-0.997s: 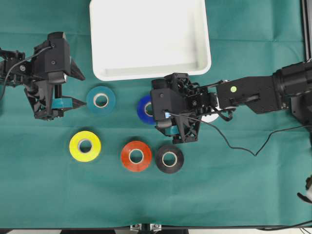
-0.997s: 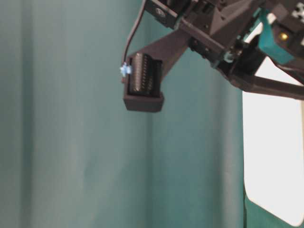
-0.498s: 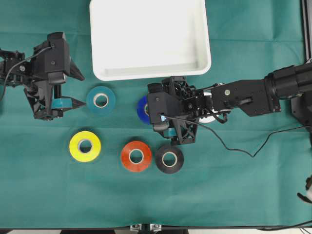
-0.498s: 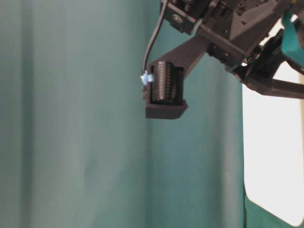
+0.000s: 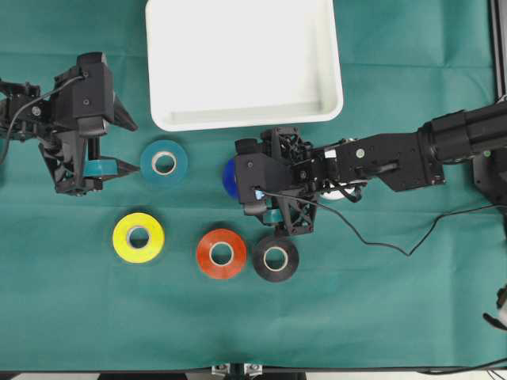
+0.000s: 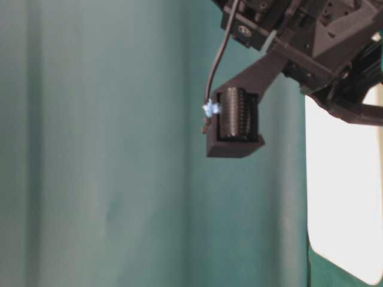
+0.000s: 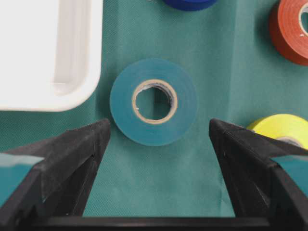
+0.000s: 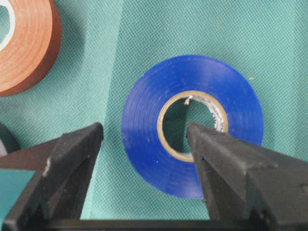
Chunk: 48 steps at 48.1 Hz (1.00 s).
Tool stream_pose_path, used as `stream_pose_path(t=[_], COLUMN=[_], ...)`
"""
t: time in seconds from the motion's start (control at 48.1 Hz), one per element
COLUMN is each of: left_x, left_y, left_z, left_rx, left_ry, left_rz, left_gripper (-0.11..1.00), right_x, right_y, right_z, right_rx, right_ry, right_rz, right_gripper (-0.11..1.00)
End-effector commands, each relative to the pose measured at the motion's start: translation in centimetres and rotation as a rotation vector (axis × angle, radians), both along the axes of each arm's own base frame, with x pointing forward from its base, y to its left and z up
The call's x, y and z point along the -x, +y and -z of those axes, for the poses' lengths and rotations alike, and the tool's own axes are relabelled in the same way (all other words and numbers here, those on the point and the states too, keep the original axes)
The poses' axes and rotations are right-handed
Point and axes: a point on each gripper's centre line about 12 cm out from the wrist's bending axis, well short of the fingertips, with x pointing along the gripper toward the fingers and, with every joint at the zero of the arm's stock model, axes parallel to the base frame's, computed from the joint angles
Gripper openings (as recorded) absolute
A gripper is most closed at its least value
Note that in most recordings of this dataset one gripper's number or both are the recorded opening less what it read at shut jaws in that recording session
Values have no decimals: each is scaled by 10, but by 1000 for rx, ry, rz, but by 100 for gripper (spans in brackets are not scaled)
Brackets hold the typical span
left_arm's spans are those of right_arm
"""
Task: Put the tape alternately from left to right into the white case.
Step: 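Lower the right gripper into the blue roll's hole and grasp it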
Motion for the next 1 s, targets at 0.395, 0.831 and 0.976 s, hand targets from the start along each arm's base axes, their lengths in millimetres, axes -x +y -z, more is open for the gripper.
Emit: stream_pose_path(t=[0.395, 0.831, 0.976], left_x=[-1, -1, -1], left_y=[1, 1, 1], left_z=[-2, -3, -3], left_rx=[2, 1, 2], left_ry=[-15, -17, -17], left_rz=[-6, -5, -6], left_gripper=[79, 79, 79], right_x=[-10, -15, -15], right_y=[2, 2, 2], right_z=[-8, -17, -21], right_rx=[-4, -1, 3], right_ry=[-32, -35, -44], right_rz=[-1, -4, -8], right_gripper=[82, 32, 27])
